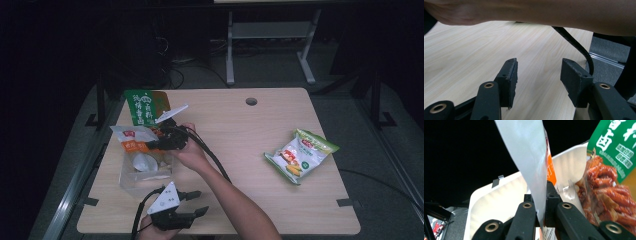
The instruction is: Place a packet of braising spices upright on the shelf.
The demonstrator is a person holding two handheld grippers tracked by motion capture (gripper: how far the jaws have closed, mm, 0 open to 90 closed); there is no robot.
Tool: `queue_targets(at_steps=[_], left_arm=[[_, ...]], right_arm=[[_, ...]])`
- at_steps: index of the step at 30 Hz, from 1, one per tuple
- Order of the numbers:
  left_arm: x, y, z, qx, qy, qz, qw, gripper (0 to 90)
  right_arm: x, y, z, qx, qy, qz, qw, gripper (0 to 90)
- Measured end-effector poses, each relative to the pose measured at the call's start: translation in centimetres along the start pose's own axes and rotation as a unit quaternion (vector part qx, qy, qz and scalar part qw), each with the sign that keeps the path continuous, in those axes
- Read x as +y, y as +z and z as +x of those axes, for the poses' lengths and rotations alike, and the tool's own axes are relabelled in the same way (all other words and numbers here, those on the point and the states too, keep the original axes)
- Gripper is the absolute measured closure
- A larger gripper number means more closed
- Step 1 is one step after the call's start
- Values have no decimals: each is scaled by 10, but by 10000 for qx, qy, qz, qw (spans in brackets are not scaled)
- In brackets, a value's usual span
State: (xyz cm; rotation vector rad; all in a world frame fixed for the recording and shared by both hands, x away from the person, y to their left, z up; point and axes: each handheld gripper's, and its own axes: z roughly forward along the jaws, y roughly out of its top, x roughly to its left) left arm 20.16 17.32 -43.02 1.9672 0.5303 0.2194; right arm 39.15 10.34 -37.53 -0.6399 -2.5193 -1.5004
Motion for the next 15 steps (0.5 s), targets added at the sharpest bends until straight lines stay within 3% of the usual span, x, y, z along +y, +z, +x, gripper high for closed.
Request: queue_targets(at_steps=[10, 15], left_arm=[[0, 0, 0, 6, 17, -16, 10000, 459], [1, 0, 1, 55, 53, -35, 10000, 443]], right_arm=[[-9, -3, -7, -38, 86, 32, 10000, 889], [-11, -5, -8, 27, 113, 13, 9999, 819]])
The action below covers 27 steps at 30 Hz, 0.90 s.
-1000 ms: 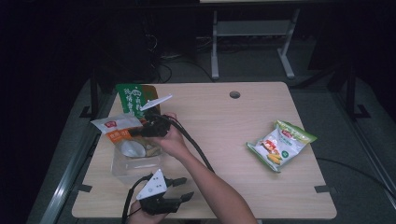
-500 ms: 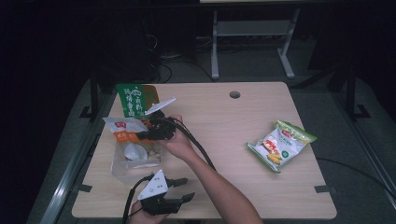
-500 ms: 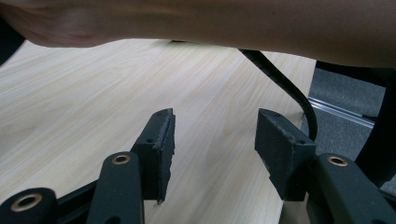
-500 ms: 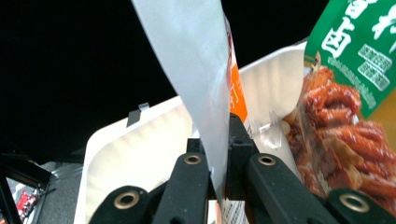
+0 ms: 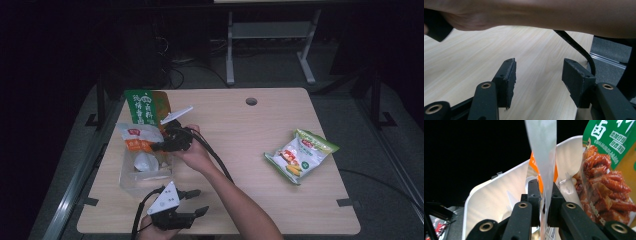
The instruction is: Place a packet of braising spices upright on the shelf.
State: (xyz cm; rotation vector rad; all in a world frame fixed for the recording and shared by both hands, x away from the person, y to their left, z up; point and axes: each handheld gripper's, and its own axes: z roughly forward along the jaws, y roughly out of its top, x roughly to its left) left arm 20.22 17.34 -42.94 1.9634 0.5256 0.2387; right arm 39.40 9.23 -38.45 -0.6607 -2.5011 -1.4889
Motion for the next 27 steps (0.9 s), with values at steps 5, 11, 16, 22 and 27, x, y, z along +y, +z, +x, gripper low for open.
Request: queue_targets(at_steps=[5, 11, 16, 22, 27], left_arm=[[0, 0, 0, -5, -14, -8, 10000, 434], [0, 2, 2, -59, -63, 39, 10000, 424], [0, 3, 2, -58, -122, 13, 9999, 408], [0, 3, 3, -51, -116, 11, 9999, 403], [1, 2, 4, -55, -129, 15, 9999, 397]], right_arm=[[-3, -7, -1, 26, -46, -44, 10000, 780], [-6, -14, 0, 72, -10, -57, 10000, 760], [-9, -21, 0, 113, -13, -95, 9999, 741], [-12, -31, 0, 140, -31, -119, 9998, 719], [-15, -43, 2, 122, -65, -154, 9998, 700]])
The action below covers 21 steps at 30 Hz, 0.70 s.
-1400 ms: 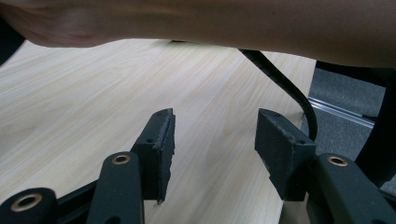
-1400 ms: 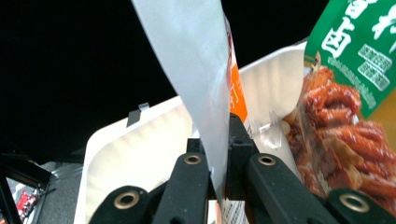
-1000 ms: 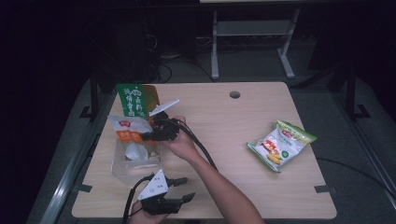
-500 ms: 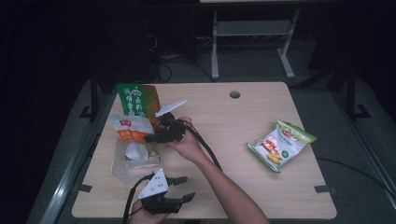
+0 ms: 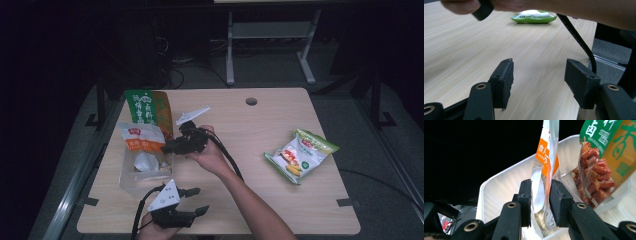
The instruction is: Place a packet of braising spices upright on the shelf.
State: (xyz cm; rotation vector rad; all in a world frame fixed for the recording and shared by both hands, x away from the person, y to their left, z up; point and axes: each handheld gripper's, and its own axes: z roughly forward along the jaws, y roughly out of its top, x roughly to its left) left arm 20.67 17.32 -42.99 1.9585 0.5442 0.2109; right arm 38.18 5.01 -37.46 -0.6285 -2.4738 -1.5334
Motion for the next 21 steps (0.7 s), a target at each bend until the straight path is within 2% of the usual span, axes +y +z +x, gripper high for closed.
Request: queue_targets(at_steps=[10, 15, 21], left_arm=[[0, 3, -1, -28, 29, 44, 10000, 388], [0, 4, -2, -37, 51, 57, 10000, 385], [0, 3, -1, -15, 45, 43, 10000, 379]], right_arm=[[-11, -26, 0, 2, 55, -68, 10000, 663], [-19, -39, 0, -63, 53, -58, 9999, 650], [-31, -61, -5, -178, 185, -138, 9996, 639]])
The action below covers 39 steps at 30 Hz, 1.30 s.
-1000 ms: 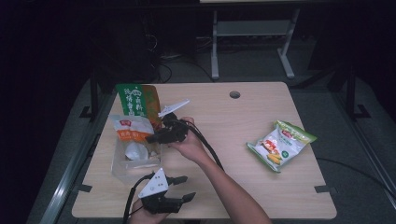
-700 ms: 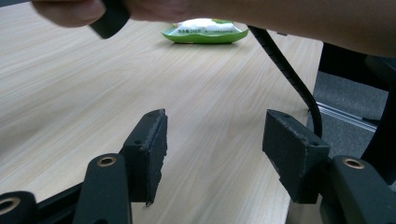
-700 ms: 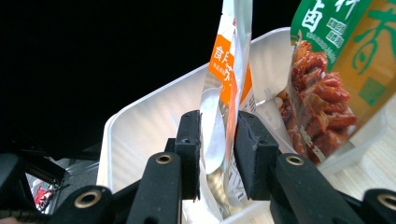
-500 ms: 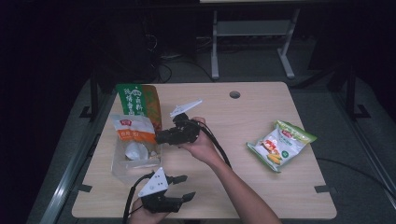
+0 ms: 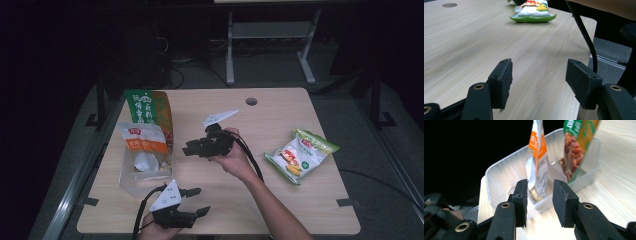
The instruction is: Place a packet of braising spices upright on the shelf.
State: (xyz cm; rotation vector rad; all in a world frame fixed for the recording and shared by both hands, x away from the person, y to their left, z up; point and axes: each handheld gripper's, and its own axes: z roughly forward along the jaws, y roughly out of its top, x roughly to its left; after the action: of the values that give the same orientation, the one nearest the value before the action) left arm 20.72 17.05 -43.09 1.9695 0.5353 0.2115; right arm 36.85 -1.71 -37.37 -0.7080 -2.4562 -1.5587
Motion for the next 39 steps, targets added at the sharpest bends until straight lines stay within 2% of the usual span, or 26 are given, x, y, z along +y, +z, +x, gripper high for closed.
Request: queue_targets(at_steps=[16, 21, 24, 29, 32, 36, 39], left_arm=[[0, 1, 0, -33, 34, 1, 10000, 367], [1, 1, 0, -25, 66, 13, 10000, 364], [1, 1, -2, -27, 51, -23, 10000, 364], [1, 2, -1, -31, 31, 5, 10000, 364], [1, 3, -1, -40, 37, 30, 10000, 365], [0, 4, -2, -52, 35, 58, 10000, 365], [-1, 7, -3, -78, 24, 85, 9999, 365]], right_arm=[[-35, -61, -13, -424, 276, -96, 9987, 584], [-50, -82, -18, -613, 384, -131, 9973, 554], [-62, -96, -21, -805, 457, -63, 9957, 544], [-84, -125, -27, -1147, 649, -69, 9913, 538], [-98, -142, -31, -1368, 812, -72, 9872, 533], [-117, -165, -34, -1716, 955, -54, 9805, 528], [-128, -182, -38, -2008, 1078, -92, 9736, 510]])
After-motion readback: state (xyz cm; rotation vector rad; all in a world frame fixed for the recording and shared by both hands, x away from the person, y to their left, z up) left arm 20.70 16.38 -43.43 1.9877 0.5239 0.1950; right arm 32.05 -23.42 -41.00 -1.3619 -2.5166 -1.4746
